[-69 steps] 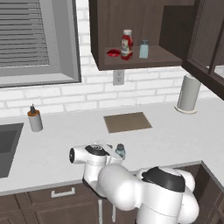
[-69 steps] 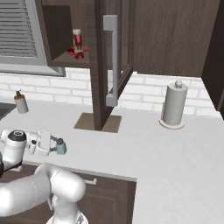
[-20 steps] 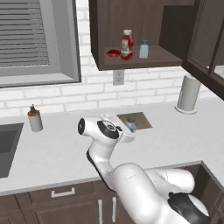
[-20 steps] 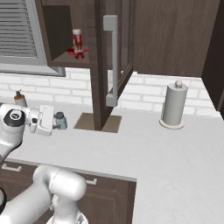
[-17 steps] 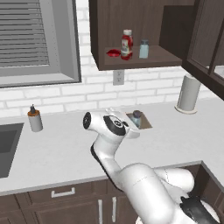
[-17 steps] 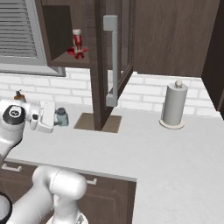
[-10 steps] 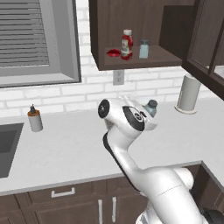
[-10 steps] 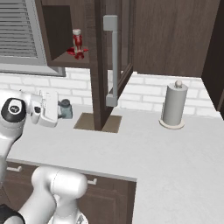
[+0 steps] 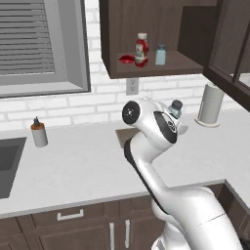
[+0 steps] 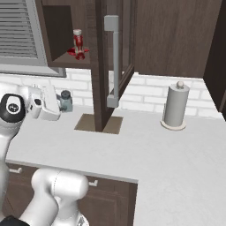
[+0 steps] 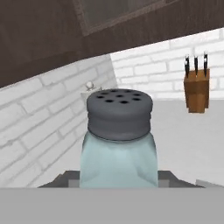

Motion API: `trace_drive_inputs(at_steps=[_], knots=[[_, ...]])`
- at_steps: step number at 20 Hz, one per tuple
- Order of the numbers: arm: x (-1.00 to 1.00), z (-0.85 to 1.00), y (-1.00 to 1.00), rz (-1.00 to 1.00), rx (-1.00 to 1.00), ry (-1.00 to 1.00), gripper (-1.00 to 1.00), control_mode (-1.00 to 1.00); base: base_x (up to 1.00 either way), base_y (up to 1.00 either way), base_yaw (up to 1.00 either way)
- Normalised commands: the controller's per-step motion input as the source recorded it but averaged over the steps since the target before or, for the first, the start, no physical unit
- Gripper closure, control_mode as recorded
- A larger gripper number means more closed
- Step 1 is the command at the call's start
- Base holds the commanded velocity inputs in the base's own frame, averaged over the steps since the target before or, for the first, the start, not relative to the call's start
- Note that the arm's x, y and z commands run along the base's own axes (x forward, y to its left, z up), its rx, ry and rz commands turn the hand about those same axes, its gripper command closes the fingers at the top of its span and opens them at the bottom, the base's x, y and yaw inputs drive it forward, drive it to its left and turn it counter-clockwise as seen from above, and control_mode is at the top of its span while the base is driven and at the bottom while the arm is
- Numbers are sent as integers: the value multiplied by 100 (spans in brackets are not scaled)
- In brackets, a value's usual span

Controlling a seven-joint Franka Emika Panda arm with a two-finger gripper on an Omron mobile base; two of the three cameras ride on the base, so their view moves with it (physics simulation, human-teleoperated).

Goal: Put the shaker and condiment bottle from the counter next to their counterparts in the cabinet.

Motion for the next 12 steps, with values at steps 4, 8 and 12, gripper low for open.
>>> trace_drive_inputs(at_steps=[4,8,12], knots=[[39,1,-7,8,-6,1,100,-100,0,0,0],[30,42,-22,14,0,0,100,-100,0,0,0],[5,52,-9,9,-6,-6,100,-100,0,0,0]])
